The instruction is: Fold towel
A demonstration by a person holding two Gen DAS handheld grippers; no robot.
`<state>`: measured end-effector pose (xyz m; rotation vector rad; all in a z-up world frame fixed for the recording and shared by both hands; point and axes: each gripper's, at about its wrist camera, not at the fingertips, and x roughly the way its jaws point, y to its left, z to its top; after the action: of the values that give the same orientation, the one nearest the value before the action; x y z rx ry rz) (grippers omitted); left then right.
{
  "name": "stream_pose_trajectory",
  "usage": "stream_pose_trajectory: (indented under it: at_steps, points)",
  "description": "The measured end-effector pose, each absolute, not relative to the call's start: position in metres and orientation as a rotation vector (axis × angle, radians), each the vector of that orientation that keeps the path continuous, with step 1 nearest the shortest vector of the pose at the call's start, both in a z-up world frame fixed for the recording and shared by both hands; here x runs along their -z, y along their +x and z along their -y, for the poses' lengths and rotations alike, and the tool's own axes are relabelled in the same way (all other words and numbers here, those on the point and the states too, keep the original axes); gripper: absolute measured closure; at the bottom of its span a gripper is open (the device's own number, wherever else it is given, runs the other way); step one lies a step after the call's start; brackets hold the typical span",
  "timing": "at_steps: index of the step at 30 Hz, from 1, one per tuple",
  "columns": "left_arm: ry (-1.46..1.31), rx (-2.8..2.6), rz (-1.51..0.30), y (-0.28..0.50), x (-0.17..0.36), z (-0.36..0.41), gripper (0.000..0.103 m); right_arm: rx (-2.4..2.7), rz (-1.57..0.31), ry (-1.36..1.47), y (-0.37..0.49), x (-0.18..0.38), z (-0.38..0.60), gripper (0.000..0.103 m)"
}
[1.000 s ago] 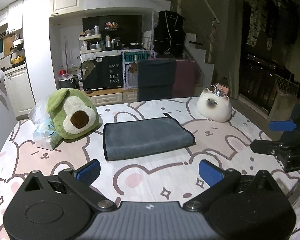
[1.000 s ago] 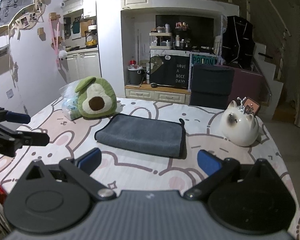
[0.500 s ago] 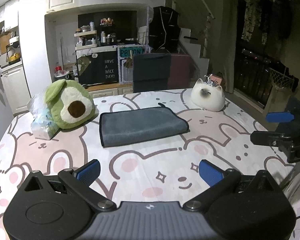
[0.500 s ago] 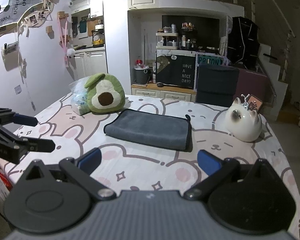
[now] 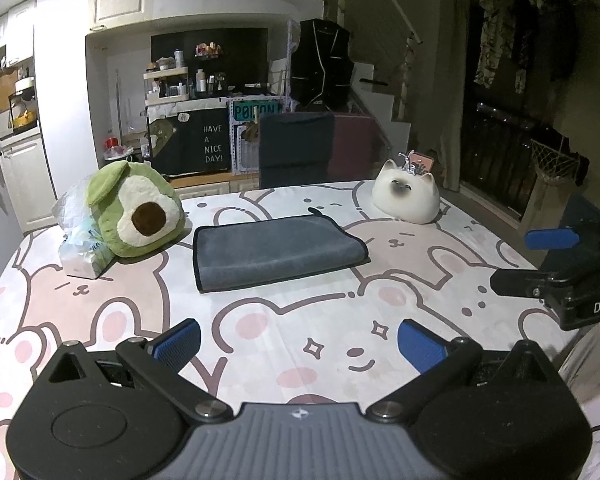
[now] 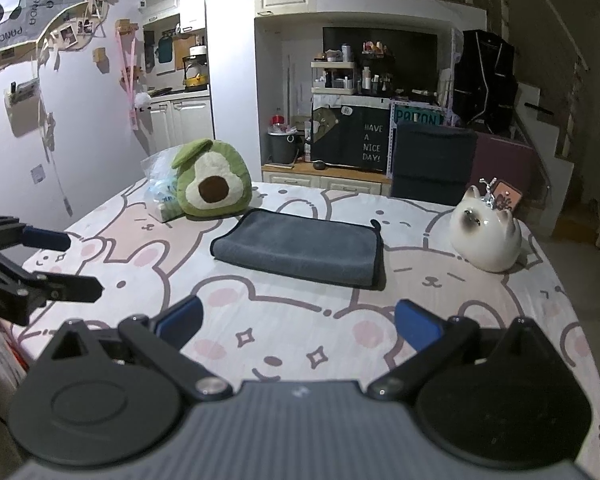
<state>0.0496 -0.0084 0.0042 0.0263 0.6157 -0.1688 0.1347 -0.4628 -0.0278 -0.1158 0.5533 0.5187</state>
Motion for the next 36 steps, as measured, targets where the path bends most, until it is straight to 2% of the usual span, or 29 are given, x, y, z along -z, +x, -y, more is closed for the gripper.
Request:
stream_pose_trajectory:
  at_steps: [36]
  points:
    - [0.03,0.16,-0.619,0.0487,-0.0028,0.0068,0.0,-0.536,-0.542,-0.13,0.1311,0.0328,0.4625,0.0]
